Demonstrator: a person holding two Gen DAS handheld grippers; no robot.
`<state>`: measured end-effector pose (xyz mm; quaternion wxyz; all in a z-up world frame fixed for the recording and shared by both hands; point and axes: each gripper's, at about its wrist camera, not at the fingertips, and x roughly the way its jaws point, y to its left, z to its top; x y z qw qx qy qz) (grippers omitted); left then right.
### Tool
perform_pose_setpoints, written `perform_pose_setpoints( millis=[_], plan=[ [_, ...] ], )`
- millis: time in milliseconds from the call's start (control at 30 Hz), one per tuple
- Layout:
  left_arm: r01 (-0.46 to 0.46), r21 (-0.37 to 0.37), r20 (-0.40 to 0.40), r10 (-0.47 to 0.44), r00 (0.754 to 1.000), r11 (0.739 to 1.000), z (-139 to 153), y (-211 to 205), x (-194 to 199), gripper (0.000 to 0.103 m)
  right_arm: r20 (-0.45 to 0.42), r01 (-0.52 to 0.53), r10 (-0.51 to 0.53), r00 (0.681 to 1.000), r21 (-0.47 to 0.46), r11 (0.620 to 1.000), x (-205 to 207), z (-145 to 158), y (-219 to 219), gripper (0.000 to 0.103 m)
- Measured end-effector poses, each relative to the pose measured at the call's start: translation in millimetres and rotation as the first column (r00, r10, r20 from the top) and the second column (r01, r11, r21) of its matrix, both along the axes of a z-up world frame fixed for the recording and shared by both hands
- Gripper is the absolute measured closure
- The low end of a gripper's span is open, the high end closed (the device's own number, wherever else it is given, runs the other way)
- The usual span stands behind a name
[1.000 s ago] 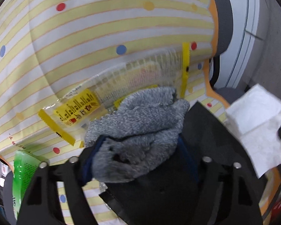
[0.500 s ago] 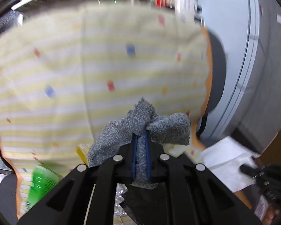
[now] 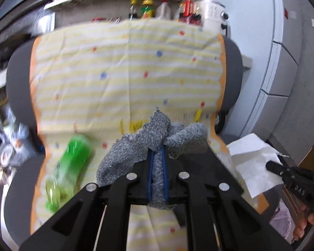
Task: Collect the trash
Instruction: 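Carry the grey cloth and white tissue over the pink bin with both tools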
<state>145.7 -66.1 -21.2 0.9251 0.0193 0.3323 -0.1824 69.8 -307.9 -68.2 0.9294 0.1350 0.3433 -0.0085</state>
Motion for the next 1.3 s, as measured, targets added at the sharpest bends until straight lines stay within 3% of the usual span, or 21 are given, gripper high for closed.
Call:
perform_pose_setpoints(
  millis=[300,600,700,900,1167,1300],
  plan=[
    [0.035,-0.008,-0.082,-0.035,0.996,0.999,-36,11,-56,0.096,-0.016,-0.005,0.006,1.000,0.020,1.000,-40,-16,6,0.101],
    [0.119,-0.081,0.043,-0.116,0.992,0.990,19,7,-90,0.096,0.069,0.054,-0.055,0.996,0.028,0.998,-75,8,-16,0.101],
    [0.165,-0.093,0.043,-0.162,0.986,0.982,23,-7,-97,0.096,0.077,0.077,-0.078,0.994,0.028,0.997,-85,11,-26,0.101],
    [0.264,-0.136,-0.045,-0.272,0.961,0.955,-3,-44,-100,0.096,0.054,0.119,-0.120,0.991,0.019,0.993,-109,0,-46,0.101],
    [0.390,-0.127,-0.070,-0.400,0.914,0.912,-27,-94,-119,0.096,0.018,0.241,-0.241,0.970,0.018,0.970,-150,-19,-85,0.101],
    [0.467,-0.127,-0.068,-0.477,0.876,0.875,-35,-129,-133,0.096,-0.013,0.321,-0.321,0.947,0.014,0.947,-177,-33,-108,0.101]
  ],
)
